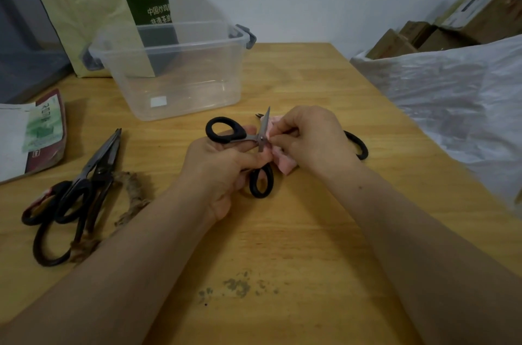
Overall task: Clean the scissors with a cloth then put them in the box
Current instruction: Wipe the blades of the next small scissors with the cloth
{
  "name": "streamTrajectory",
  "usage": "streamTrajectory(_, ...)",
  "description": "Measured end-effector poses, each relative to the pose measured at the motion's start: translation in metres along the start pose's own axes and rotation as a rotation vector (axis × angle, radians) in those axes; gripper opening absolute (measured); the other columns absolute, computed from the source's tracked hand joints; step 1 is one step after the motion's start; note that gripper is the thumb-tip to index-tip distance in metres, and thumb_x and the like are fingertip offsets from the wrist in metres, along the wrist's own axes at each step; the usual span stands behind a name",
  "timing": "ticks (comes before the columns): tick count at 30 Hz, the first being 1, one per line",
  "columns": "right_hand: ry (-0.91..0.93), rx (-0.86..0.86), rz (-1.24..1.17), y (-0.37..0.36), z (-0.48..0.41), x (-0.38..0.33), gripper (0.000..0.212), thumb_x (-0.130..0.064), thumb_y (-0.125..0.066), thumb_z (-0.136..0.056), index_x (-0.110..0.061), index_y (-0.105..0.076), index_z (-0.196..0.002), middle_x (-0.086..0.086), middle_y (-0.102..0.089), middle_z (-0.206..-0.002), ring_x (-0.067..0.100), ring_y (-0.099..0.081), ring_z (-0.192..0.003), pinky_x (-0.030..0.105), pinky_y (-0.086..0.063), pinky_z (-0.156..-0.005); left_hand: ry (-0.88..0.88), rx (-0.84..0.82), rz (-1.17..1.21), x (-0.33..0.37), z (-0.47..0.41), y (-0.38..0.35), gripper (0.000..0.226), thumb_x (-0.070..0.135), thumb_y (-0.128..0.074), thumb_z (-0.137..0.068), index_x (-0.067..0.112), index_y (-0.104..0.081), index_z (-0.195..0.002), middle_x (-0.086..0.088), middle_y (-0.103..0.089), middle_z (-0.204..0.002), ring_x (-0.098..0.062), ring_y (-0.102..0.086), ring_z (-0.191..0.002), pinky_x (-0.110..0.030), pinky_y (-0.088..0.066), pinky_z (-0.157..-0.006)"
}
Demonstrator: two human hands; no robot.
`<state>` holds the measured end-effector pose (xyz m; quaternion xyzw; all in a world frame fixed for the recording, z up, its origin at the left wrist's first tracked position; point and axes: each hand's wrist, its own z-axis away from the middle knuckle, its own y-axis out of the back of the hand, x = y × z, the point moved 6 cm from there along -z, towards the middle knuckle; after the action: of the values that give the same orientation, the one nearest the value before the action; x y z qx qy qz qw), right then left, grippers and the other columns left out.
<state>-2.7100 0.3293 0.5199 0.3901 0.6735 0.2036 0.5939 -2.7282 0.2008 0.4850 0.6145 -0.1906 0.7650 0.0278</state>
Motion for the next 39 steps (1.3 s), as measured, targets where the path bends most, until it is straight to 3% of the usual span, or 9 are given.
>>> streamTrajectory(4,0.037,0.205,-0.153,0.019,0.003,-0.001,0.008,-0.013,-0.067,-0.086,-0.019,-0.071,-0.082,-0.013,-0.063,-0.072,0.01,-0.063,-0.073,0.027,-0.054,-0.074,0.007,0.022,0.026,0.001,-0.002,0.003,0.046,-0.015,-0.068,-0.068,0.01,-0.066,-0.107,-0.008,-0.073,-0.1,-0.026,-0.071,-0.086,-0.034,-0.06,-0.07)
streamTrajectory(9,0.096,0.096,-0.11,0.005,0.002,-0.005,0.024,-0.019,-0.07,-0.085,-0.035,-0.06,-0.069,-0.01,-0.064,-0.075,0.007,-0.063,-0.064,0.017,-0.052,-0.058,-0.006,-0.033,0.022,0.002,0.001,-0.002,0.036,-0.012,-0.066,-0.072,0.006,-0.068,-0.103,-0.009,-0.074,-0.087,-0.022,-0.072,-0.079,-0.027,-0.058,-0.059)
streamTrajectory(12,0.046,0.209,-0.079,0.02,-0.003,0.007,0.016,-0.014,-0.065,-0.088,-0.025,-0.064,-0.075,-0.015,-0.057,-0.075,0.01,-0.059,-0.073,0.028,-0.051,-0.071,-0.012,0.004,0.046,0.002,0.0,0.001,0.039,-0.015,-0.066,-0.07,0.006,-0.068,-0.103,-0.007,-0.074,-0.089,-0.023,-0.072,-0.083,-0.027,-0.057,-0.061)
streamTrajectory(15,0.037,0.278,-0.324,0.031,-0.002,0.01,0.02,-0.011,-0.065,-0.087,-0.027,-0.062,-0.075,-0.005,-0.067,-0.081,0.016,-0.065,-0.077,0.039,-0.057,-0.074,-0.03,-0.012,0.061,0.005,-0.001,0.0,0.038,-0.013,-0.065,-0.072,0.006,-0.067,-0.105,-0.009,-0.073,-0.095,-0.021,-0.072,-0.081,-0.026,-0.055,-0.06)
streamTrajectory(20,0.152,0.152,-0.368,0.019,0.007,-0.015,0.017,-0.012,-0.067,-0.087,-0.025,-0.064,-0.076,-0.003,-0.069,-0.074,0.007,-0.066,-0.067,0.028,-0.057,-0.063,0.012,-0.041,0.131,0.003,-0.003,0.0,0.041,0.003,-0.07,-0.064,0.009,-0.068,-0.104,-0.008,-0.072,-0.093,-0.017,-0.068,-0.085,-0.032,-0.052,-0.079)
streamTrajectory(23,0.151,0.144,-0.324,0.013,0.005,-0.014,0.013,-0.013,-0.071,-0.083,-0.024,-0.07,-0.076,0.002,-0.069,-0.079,0.019,-0.067,-0.074,0.039,-0.057,-0.071,0.058,-0.039,0.188,0.003,-0.002,-0.001,0.024,-0.004,-0.063,-0.076,0.009,-0.068,-0.095,-0.003,-0.072,-0.079,-0.011,-0.069,-0.071,-0.034,-0.055,-0.078)
streamTrajectory(28,0.186,0.182,-0.282,0.013,0.002,-0.011,0.007,-0.018,-0.074,-0.08,-0.017,-0.076,-0.086,-0.007,-0.064,-0.087,0.005,-0.062,-0.081,0.022,-0.051,-0.077,0.125,-0.053,0.254,0.0,-0.002,-0.005,0.011,0.007,-0.061,-0.085,0.012,-0.068,-0.09,0.0,-0.066,-0.071,-0.006,-0.063,-0.061,-0.033,-0.053,-0.081)
streamTrajectory(35,0.077,0.217,-0.448,0.017,0.003,-0.007,0.013,-0.018,-0.074,-0.081,-0.026,-0.069,-0.072,-0.01,-0.068,-0.072,0.004,-0.065,-0.074,0.026,-0.054,-0.073,0.066,0.161,0.246,0.002,-0.011,0.013,0.027,0.042,-0.059,-0.086,0.016,-0.067,-0.089,0.0,-0.068,-0.074,-0.004,-0.055,-0.049,-0.025,-0.045,-0.067)
streamTrajectory(39,0.029,0.163,-0.462,0.011,0.004,-0.008,0.011,-0.021,-0.075,-0.081,-0.026,-0.068,-0.074,-0.009,-0.068,-0.071,0.004,-0.063,-0.067,0.026,-0.053,-0.068,-0.011,0.225,0.264,0.008,-0.014,0.02,0.022,0.041,-0.055,-0.091,0.023,-0.068,-0.096,0.008,-0.065,-0.061,-0.003,-0.057,-0.05,-0.024,-0.044,-0.065)
